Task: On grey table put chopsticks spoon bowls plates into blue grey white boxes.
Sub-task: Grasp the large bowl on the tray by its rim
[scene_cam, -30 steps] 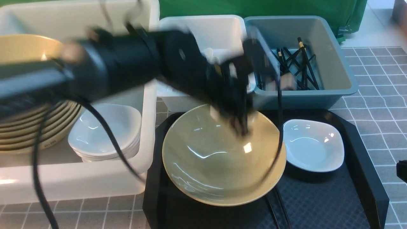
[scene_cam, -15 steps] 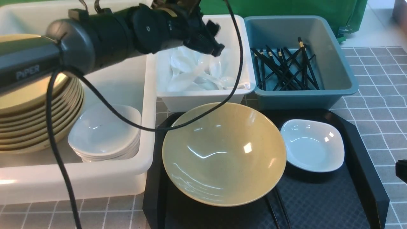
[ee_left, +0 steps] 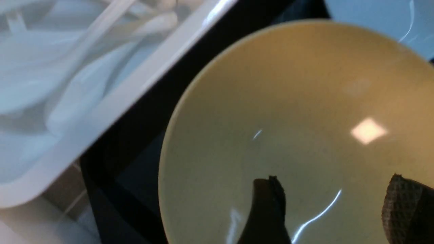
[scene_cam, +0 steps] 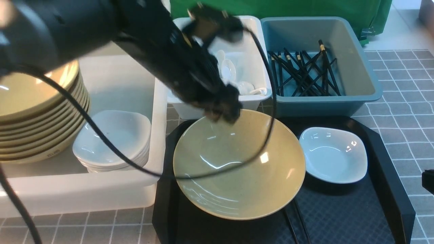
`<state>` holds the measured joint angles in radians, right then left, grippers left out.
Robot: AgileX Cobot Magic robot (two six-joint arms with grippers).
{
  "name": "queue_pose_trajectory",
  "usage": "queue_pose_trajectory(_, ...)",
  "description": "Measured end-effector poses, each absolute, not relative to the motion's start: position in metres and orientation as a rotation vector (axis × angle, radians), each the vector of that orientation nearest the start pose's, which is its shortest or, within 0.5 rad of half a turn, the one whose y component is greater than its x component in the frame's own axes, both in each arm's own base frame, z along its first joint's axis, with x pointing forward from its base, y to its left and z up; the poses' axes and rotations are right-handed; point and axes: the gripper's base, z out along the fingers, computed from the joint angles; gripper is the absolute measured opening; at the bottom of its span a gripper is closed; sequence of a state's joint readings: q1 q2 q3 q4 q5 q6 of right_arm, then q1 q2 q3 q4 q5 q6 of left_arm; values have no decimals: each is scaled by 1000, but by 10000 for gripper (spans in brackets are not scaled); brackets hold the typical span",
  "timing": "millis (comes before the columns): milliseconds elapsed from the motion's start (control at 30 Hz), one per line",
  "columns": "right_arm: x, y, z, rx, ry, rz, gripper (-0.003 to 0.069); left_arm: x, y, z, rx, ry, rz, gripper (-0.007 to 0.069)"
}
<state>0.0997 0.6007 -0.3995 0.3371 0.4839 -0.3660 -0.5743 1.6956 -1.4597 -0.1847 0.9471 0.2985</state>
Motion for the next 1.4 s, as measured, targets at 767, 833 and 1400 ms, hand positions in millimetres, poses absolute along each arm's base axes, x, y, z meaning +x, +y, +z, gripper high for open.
queue_pose_trajectory(767,112,34,249,-364,2111,217,38,333,-226,215,1039,2618,108,485)
queue_pose_trajectory(833,112,34,249,-364,2111,217,39,334,-226,212,1027,2630,105,480)
queue_pose_trajectory(1400,112,34,250,-366,2109,216,52,331,-228,215,1056,2649,57,217)
